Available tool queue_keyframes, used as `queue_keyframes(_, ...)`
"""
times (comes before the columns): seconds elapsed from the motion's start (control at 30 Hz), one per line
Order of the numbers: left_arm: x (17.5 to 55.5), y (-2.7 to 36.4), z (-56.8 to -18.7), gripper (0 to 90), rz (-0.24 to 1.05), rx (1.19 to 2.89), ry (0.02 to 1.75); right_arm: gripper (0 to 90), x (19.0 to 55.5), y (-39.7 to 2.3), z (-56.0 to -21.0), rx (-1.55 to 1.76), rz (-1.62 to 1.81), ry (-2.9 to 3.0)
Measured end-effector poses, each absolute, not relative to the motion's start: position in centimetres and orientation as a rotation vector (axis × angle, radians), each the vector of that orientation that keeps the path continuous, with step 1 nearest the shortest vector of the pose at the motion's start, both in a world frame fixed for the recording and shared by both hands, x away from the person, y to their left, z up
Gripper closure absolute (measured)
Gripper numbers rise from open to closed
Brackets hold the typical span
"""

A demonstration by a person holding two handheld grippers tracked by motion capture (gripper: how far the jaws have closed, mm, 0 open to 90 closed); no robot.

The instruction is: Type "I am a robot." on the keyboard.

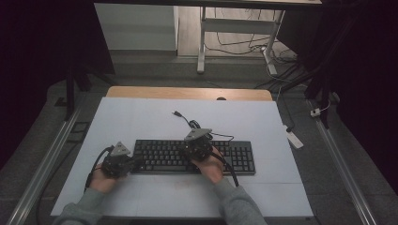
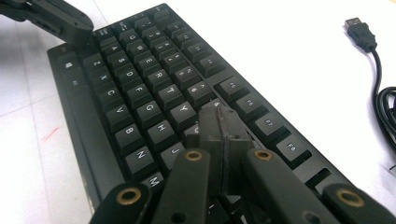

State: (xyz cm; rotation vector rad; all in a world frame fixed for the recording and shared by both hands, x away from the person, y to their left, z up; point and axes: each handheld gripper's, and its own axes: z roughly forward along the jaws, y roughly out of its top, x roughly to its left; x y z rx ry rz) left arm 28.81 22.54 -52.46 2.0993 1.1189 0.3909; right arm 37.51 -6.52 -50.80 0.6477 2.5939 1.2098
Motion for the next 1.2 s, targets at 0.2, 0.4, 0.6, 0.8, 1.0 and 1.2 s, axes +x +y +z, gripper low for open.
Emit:
queue_keyframes(0.2, 28.6, 22.9, -52.0, 77.4, 0.392, 2.046, 1.113, 75.7, 37.4, -7.4, -50.3, 0.674, 1.244, 2.581)
queue_keyframes(0.4, 28.6, 23.0, -51.9, 59.1, 0.393, 2.019, 1.119, 65.9, 36.9, -8.9, -49.8, 0.689, 1.266, 2.556)
queue_keyframes(0.6, 28.5, 23.1, -51.7, 45.4, 0.404, 1.991, 1.137, 61.2, 36.0, -10.9, -49.5, 0.691, 1.274, 2.524)
queue_keyframes(0.8, 28.6, 23.2, -51.6, 38.9, 0.396, 1.974, 1.144, 60.2, 35.1, -13.3, -49.1, 0.717, 1.274, 2.490)
queue_keyframes(1.0, 28.6, 23.1, -51.6, 36.7, 0.387, 1.979, 1.136, 59.6, 34.3, -15.6, -48.9, 0.747, 1.265, 2.461)
queue_keyframes(1.2, 28.6, 23.0, -51.4, 34.6, 0.383, 1.976, 1.129, 59.3, 33.5, -17.8, -48.9, 0.776, 1.252, 2.443)
